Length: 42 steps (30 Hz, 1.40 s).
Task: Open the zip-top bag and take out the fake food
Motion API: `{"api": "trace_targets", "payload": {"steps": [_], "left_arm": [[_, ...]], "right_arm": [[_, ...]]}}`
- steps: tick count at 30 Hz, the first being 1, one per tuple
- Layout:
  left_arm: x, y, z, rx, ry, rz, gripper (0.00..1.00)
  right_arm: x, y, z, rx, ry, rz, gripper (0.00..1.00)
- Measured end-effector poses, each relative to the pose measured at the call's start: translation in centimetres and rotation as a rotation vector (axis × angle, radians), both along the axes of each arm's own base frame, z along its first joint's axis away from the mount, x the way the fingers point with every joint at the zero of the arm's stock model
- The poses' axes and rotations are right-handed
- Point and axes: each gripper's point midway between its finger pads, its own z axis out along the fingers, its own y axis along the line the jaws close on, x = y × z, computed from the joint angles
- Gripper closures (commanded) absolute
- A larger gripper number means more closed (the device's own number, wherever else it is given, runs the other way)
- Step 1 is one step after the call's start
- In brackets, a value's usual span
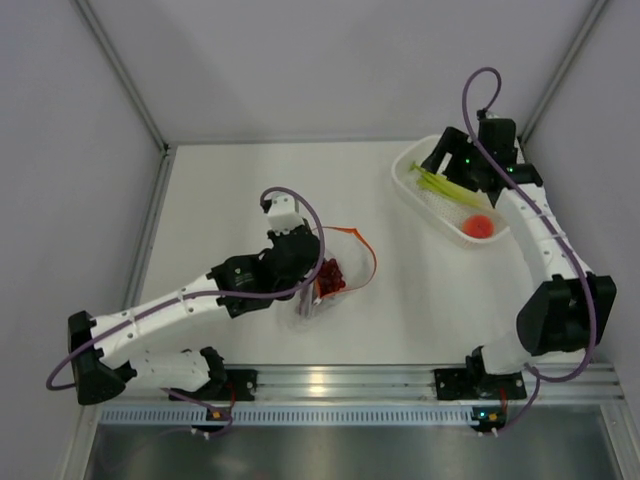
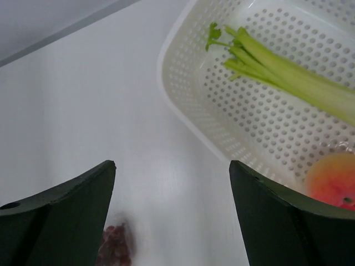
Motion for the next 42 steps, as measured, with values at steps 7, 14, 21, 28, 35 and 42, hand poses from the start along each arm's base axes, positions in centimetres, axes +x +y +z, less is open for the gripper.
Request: {"api": "trace_targets", "payload": {"steps": [7,14,21,28,35,42], "left_arm": [[0.3,-0.2,0.5,-0.023,-0.003,0.022,1.00],[0.6,0.3,0.9,-0.063,-0.015,0.079,1.00],[1.0,0.5,1.3,-0.128,-0.020,0.138,1.00],[0.9,0.8,0.8,-0.208,-0.008,0.196,1.00],[0.4,1.8,0.2,-0.284,-0.008,0.250,1.00],[0.1,1.6,-0.1,-0.328,0.003,0.263,1.00]], "right_arm": [[-6.7,8.4,2.1,0.029,-0.049,0.162,0.30],[-15.5,16.4,6.9,0.103,-0.179,0.382,0.59],[-21.0,22.3,6.6,0.113,-0.171,0.518,0.64],[-21.7,25.2,3.2,0.034,-0.137,0.462,0.69],[-19.5,25.7,0.5,-0.021,-0.121,0.341,0.72],[-18.3,26.8,-3.2,-0.074,-0.069,0.295,0.76]]}}
